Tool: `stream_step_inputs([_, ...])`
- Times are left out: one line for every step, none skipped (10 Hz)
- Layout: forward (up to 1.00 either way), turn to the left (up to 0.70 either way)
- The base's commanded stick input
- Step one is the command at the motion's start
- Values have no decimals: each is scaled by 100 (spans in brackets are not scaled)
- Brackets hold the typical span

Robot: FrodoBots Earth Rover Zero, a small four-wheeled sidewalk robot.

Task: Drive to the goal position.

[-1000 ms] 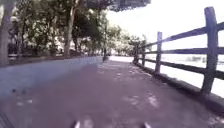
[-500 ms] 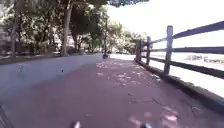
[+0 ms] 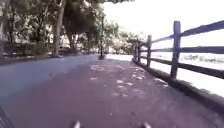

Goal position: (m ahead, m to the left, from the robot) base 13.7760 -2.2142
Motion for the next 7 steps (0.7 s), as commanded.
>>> stream_step_inputs([100, 0])
stream_step_inputs([100, 0])
stream_step_inputs([100, 0])
stream_step_inputs([100, 0])
stream_step_inputs([100, 0])
stream_step_inputs([100, 0])
stream_step_inputs([100, 0])
